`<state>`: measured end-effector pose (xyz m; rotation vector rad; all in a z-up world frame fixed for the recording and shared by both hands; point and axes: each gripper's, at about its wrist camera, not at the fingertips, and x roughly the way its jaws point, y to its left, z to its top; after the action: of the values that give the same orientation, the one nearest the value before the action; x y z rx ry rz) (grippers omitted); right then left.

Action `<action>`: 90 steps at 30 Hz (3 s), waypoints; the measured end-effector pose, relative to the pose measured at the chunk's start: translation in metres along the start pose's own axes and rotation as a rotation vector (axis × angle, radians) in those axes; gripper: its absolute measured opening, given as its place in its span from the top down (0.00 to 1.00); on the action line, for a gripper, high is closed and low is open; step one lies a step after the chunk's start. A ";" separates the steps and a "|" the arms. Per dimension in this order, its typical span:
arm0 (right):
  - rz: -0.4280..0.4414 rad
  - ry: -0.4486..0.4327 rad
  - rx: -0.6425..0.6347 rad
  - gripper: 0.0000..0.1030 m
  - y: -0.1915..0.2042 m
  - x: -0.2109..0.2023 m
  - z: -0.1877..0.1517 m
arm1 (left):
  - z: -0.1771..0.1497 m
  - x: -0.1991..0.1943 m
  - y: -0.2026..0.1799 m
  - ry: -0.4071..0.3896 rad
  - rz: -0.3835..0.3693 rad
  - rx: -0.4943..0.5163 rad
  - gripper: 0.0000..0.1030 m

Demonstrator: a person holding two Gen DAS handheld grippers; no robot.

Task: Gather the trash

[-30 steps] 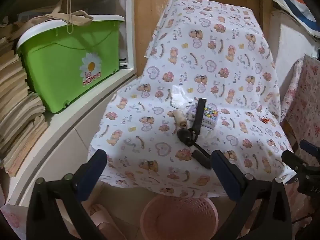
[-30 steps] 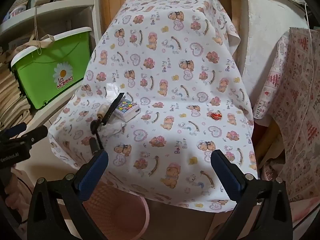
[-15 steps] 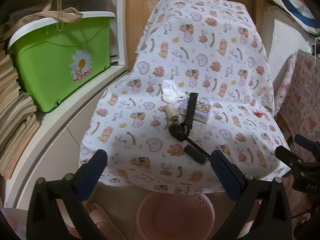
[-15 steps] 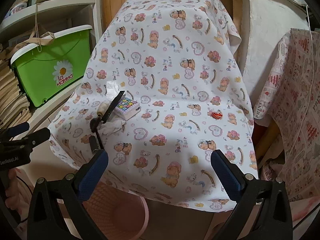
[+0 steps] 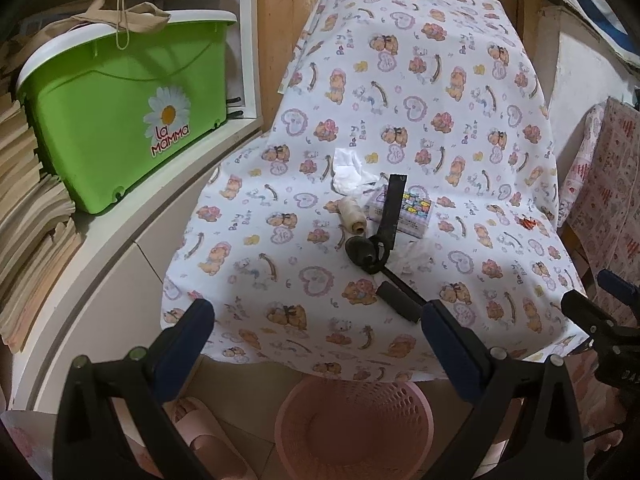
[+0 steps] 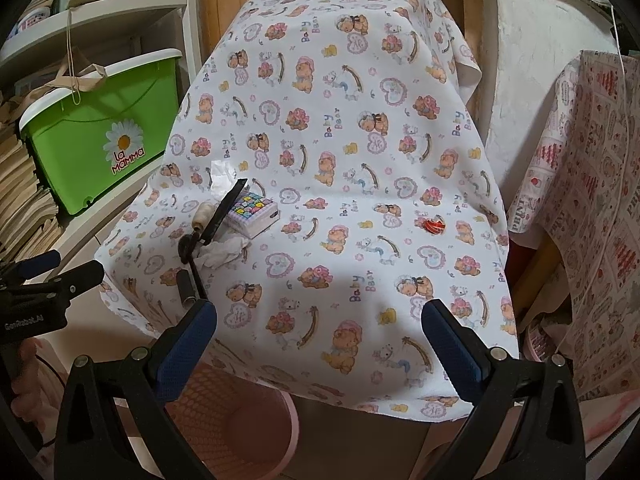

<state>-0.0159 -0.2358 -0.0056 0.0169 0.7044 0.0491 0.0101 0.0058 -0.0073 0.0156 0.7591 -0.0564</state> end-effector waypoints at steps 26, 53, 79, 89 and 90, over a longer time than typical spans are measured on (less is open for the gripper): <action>0.020 -0.022 0.016 0.00 -0.003 -0.012 -0.003 | -0.003 0.018 -0.009 0.063 -0.040 -0.003 0.00; 0.015 -0.011 0.029 0.00 -0.005 -0.007 -0.004 | -0.008 0.037 -0.027 0.149 -0.048 0.046 0.00; 0.012 0.004 0.037 0.00 -0.008 -0.004 -0.005 | -0.001 0.066 -0.046 0.249 -0.228 0.023 0.45; -0.016 0.011 0.001 0.00 -0.006 -0.001 -0.008 | 0.007 0.094 -0.056 0.313 -0.177 -0.018 0.64; -0.019 0.012 0.002 0.00 -0.007 0.000 -0.007 | 0.006 0.095 -0.056 0.318 -0.173 -0.015 0.63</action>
<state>-0.0206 -0.2426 -0.0113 0.0118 0.7162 0.0299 0.0800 -0.0551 -0.0679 -0.0572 1.0777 -0.2166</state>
